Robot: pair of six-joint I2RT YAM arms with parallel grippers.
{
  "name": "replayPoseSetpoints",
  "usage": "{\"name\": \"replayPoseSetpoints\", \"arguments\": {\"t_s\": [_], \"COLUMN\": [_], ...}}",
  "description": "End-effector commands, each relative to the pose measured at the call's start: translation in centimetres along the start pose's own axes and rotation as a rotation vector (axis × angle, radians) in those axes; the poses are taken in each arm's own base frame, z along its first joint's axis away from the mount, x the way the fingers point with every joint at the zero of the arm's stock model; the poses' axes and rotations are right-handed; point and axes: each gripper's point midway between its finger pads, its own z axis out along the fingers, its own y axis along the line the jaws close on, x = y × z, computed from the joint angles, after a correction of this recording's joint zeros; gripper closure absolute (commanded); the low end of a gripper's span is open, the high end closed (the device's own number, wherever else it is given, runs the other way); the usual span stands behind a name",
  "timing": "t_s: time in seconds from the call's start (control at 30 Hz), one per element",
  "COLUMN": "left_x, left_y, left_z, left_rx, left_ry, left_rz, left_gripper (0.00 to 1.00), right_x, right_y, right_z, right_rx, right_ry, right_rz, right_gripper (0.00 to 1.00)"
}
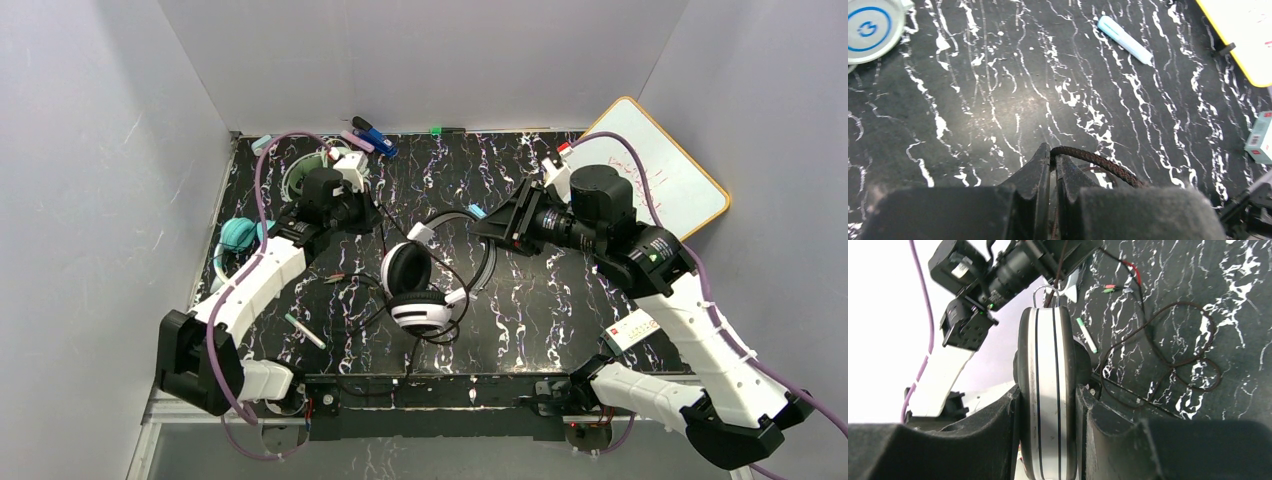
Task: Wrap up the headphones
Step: Wrap the headphones cable around the headphones.
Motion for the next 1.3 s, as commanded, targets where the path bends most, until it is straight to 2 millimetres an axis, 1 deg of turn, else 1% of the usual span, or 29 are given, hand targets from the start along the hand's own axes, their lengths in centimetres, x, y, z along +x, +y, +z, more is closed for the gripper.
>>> {"name": "replayPoseSetpoints", "arguments": {"t_s": [0.0,0.07,0.13,0.23,0.4,0.5,0.6,0.7,0.87,0.93,1.03,1.17,1.27], "left_x": [-2.6,-2.2,-2.2,-3.5,-7.0,-8.4,-9.2,-9.6,-10.3,-10.4,-10.2,-9.2,-8.8], "left_y": [-2.3,-2.8,-3.6,-4.6,-5.3,-5.9,-7.0,-8.2,-10.4,-11.2,-12.7,-14.3,-15.6], "left_z": [-0.2,0.2,0.1,-1.1,-4.9,-7.2,-9.3,-11.2,-13.4,-13.7,-13.7,-12.7,-11.7], "left_rx": [0.14,0.185,0.233,0.272,0.249,0.242,0.274,0.32,0.399,0.426,0.479,0.466,0.461], "left_ry": [-0.048,-0.044,-0.049,-0.112,-0.235,-0.265,-0.292,-0.32,-0.334,-0.32,-0.287,-0.25,-0.212], "left_rz": [-0.033,-0.044,-0.053,-0.049,0.018,0.044,0.058,0.056,0.087,0.1,0.116,0.185,0.221], "left_gripper": [1.0,1.0,1.0,1.0,1.0,1.0,1.0,1.0,1.0,1.0,1.0,1.0,1.0], "right_x": [-0.5,-0.8,-1.1,-2.1,-3.2,-3.7,-4.7,-5.6,-5.4,-5.2,-5.3,-5.5,-4.8], "right_y": [5.0,5.8,6.4,5.4,2.8,1.4,0.4,0.0,-1.1,-1.5,-2.1,-2.5,-2.5], "right_z": [-2.1,-2.3,-2.1,-1.2,0.6,1.9,2.8,3.5,5.4,5.9,6.7,7.9,8.9], "right_rx": [-0.21,-0.237,-0.248,-0.194,-0.096,-0.05,-0.004,0.016,0.05,0.056,0.075,0.085,0.076], "right_ry": [-0.012,-0.018,-0.018,-0.066,-0.132,-0.157,-0.207,-0.241,-0.215,-0.205,-0.208,-0.2,-0.152], "right_rz": [0.001,0.005,0.002,0.0,0.004,0.019,0.029,0.046,0.082,0.091,0.104,0.108,0.107], "right_gripper": [0.98,0.98,0.98,0.98,0.98,0.98,0.98,0.98,0.99,0.99,0.99,0.99,0.99]}}
